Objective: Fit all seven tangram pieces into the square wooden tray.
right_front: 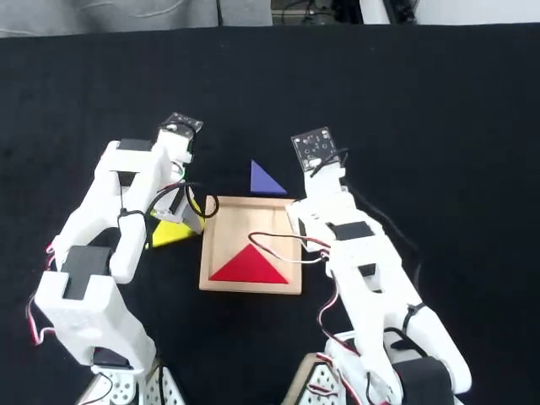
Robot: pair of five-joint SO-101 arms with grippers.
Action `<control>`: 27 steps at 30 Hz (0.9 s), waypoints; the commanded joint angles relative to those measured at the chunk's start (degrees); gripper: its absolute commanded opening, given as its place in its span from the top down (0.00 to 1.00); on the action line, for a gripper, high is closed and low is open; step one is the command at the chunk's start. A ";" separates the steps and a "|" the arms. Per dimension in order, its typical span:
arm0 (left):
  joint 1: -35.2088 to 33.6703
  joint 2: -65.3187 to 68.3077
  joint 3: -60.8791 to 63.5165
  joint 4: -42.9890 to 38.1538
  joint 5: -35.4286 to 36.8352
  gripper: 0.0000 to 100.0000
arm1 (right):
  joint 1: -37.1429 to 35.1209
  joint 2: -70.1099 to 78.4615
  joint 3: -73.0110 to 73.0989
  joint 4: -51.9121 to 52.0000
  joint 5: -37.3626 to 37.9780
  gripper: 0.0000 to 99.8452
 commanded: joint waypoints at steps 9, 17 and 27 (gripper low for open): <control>-11.47 -0.44 -0.40 -3.78 -4.66 0.67 | 0.53 -1.98 -0.22 -1.14 0.44 0.87; -6.37 -0.18 -2.42 -4.22 -14.07 0.67 | 0.53 -1.98 -0.04 -1.14 0.44 0.87; -6.20 0.18 -3.38 -4.13 -25.41 0.67 | 0.53 -1.98 -0.13 -1.14 0.53 0.87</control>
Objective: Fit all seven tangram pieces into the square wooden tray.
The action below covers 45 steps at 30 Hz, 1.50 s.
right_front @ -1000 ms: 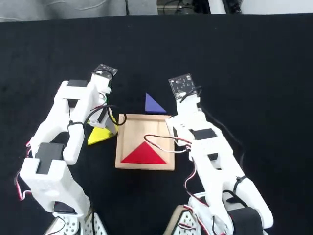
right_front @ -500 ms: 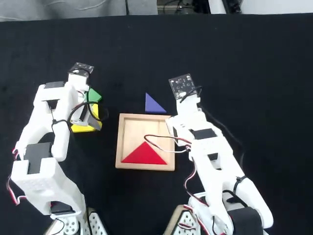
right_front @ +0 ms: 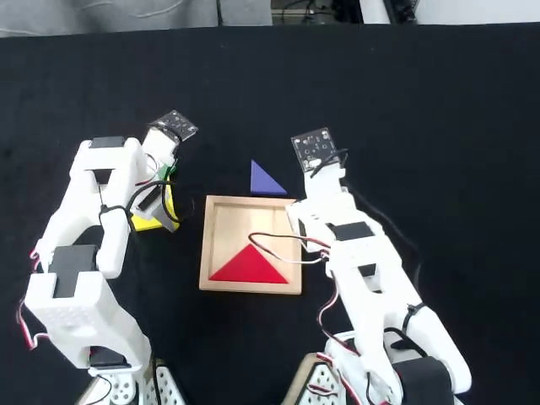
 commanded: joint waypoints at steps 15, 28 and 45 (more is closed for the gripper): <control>0.84 5.10 -5.49 -0.79 6.42 0.67 | 0.53 -1.98 -0.31 -1.14 0.53 0.87; 1.36 6.86 -7.69 -1.32 6.51 0.67 | 0.53 -1.98 -0.31 -1.14 0.53 0.87; 2.07 6.77 -7.78 2.99 6.07 0.79 | 0.53 -1.98 -0.48 -1.14 0.53 0.87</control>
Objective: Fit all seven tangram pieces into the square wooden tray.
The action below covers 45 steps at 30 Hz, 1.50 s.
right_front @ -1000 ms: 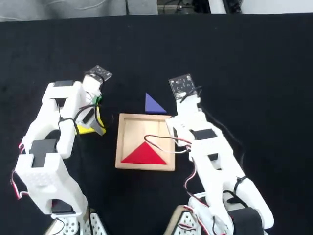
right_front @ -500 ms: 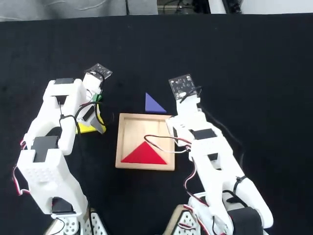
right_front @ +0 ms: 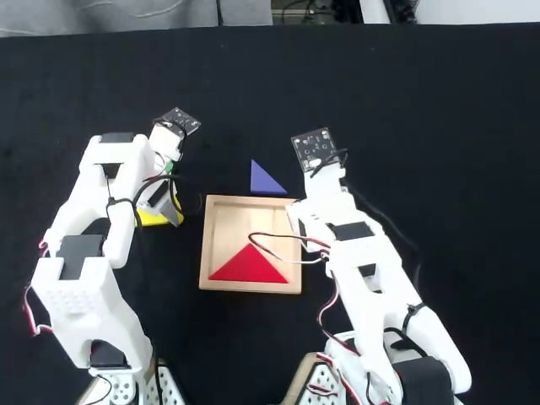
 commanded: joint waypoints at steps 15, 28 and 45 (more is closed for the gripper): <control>5.14 -14.77 -7.34 20.22 16.26 0.80 | 0.53 -1.98 -0.48 -1.14 0.53 0.87; 19.91 -21.01 1.36 15.12 55.91 0.80 | 8.88 -2.51 -1.98 -0.88 -1.41 0.87; 25.01 -19.78 14.99 -3.34 64.35 0.80 | 11.78 -2.51 -2.86 -1.14 -5.54 0.87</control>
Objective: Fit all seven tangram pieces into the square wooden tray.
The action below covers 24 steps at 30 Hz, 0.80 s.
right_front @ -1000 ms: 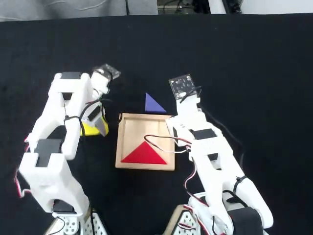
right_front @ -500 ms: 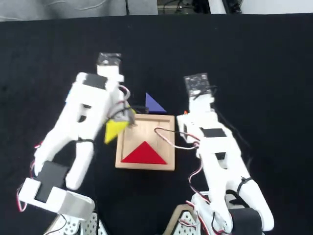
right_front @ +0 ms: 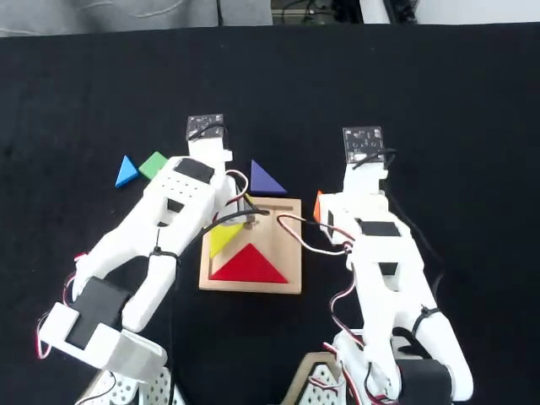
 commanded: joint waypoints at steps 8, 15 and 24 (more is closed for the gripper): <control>0.92 -0.35 2.33 -1.14 0.35 0.79 | 0.62 -2.51 -2.86 -1.14 -0.44 0.87; 1.01 -0.35 3.03 -0.97 0.18 0.79 | 0.53 -2.51 -2.77 -1.14 -0.44 0.87; 1.01 -0.35 3.12 -0.79 0.18 0.66 | 0.53 -2.51 -2.77 -1.14 -0.44 0.87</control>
